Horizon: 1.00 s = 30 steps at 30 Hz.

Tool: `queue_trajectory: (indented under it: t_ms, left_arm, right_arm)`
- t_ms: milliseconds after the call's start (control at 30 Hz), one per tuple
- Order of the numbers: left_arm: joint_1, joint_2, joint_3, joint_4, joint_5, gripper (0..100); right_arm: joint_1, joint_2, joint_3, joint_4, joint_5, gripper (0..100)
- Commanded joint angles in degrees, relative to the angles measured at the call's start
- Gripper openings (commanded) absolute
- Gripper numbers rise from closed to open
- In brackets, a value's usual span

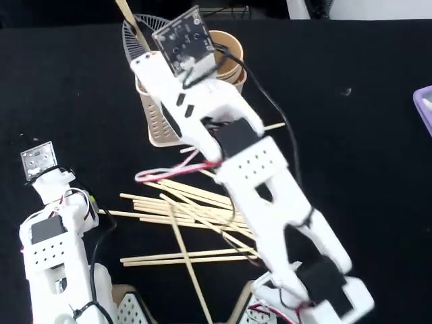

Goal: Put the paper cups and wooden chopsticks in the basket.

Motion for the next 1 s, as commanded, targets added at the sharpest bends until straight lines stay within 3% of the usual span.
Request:
queue_trajectory:
  t_ms: [0, 300, 367, 467, 600, 800, 967]
  left_arm:
    - [-0.1, -0.9, -0.1, -0.6, 0.3, 14]
    - [0.0, -0.9, -0.1, -0.6, 0.3, 14]
    - [0.0, -0.9, -0.1, -0.6, 0.3, 14]
    - [0.0, -0.9, -0.1, -0.6, 0.3, 14]
    - [0.0, -0.9, -0.1, -0.6, 0.3, 14]
    - [0.0, -0.8, -0.1, -0.6, 0.3, 14]
    - [-0.1, -0.7, -0.1, -0.9, 0.3, 14]
  right_arm:
    - [1.8, 5.7, -1.3, -5.0, -0.4, 1.1]
    - [3.9, 13.7, -0.9, -5.5, -0.5, 1.7]
    - [3.8, 13.7, -0.8, -5.1, -0.5, 6.4]
    - [3.3, 13.5, -1.4, -0.9, -0.5, 12.6]
    - [1.7, 12.2, -1.8, 2.4, -0.5, 10.8]
    - [1.6, 4.4, -1.8, 5.5, -0.5, 10.0]
    - [1.8, -9.1, -1.8, 17.3, -0.3, 10.1]
